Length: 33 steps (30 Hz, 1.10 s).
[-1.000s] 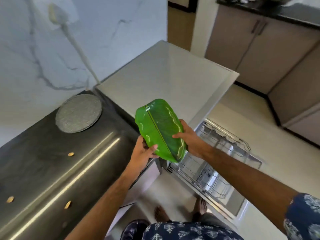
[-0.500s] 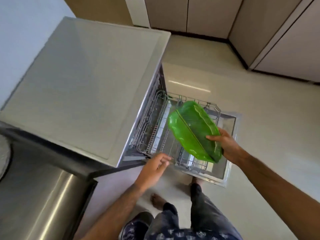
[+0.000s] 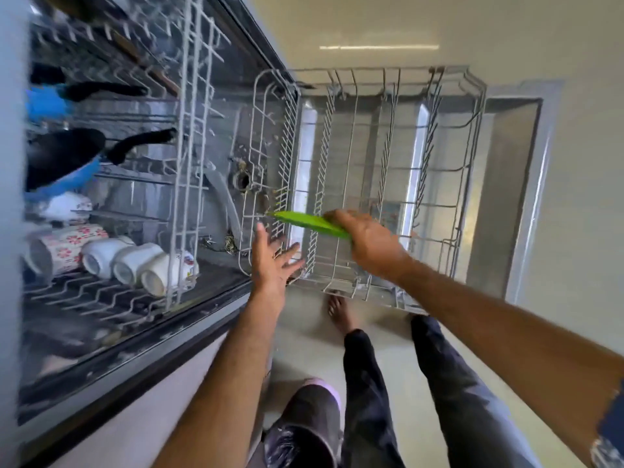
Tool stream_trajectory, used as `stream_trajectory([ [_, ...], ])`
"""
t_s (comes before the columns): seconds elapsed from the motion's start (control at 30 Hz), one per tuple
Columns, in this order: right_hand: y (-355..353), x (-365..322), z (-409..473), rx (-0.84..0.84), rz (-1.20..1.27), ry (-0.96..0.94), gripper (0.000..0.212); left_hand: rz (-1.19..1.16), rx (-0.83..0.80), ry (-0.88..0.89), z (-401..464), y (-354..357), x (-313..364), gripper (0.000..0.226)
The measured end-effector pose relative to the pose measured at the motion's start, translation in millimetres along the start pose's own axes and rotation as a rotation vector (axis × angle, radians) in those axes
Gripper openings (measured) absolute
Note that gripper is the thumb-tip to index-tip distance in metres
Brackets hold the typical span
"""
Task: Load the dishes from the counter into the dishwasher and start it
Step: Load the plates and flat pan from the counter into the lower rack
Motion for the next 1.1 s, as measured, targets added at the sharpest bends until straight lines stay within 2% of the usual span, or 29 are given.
stream_trajectory([
  [0.07, 29, 5, 20, -0.005, -0.159, -0.088, 0.069, -0.198, 0.045, -0.001, 29, -6, -5, 0.059],
  [0.17, 58, 7, 44, -0.011, -0.337, -0.167, 0.062, -0.269, 0.177, 0.091, 56, -22, -14, 0.022],
  [0.3, 71, 10, 78, -0.021, -0.475, -0.243, 0.062, -0.31, 0.279, 0.15, 80, -52, -28, 0.018],
  [0.43, 81, 7, 106, -0.088, -0.488, -0.225, 0.062, -0.28, 0.344, 0.264, 105, -71, -29, 0.014],
  [0.57, 86, 7, 126, -0.112, -0.438, -0.194, 0.066, -0.218, 0.39, 0.314, 126, -77, -17, 0.023],
  [0.73, 90, 16, 142, -0.189, -0.403, -0.146, 0.081, -0.172, 0.462, 0.295, 145, -79, -14, 0.028],
  [0.87, 88, 31, 148, -0.255, -0.41, -0.149, 0.082, -0.111, 0.499, 0.231, 155, -79, -25, 0.036],
  [1.0, 85, 52, 154, -0.293, -0.398, -0.169, 0.081, 0.176, 0.4, 0.141, 157, -70, -28, 0.06],
  [1.1, 86, 60, 160, -0.291, -0.427, -0.196, 0.08, 0.459, 0.372, 0.071, 157, -67, -28, 0.065],
])
Point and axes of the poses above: each hand's wrist, its own z-axis towards the middle knuckle, its own y-axis out of the palm, x = y × z, the point moved 3 cm from there along z, towards the middle knuckle, and after that the axes turned 15 degrees about -x, right-handed, at the moved point
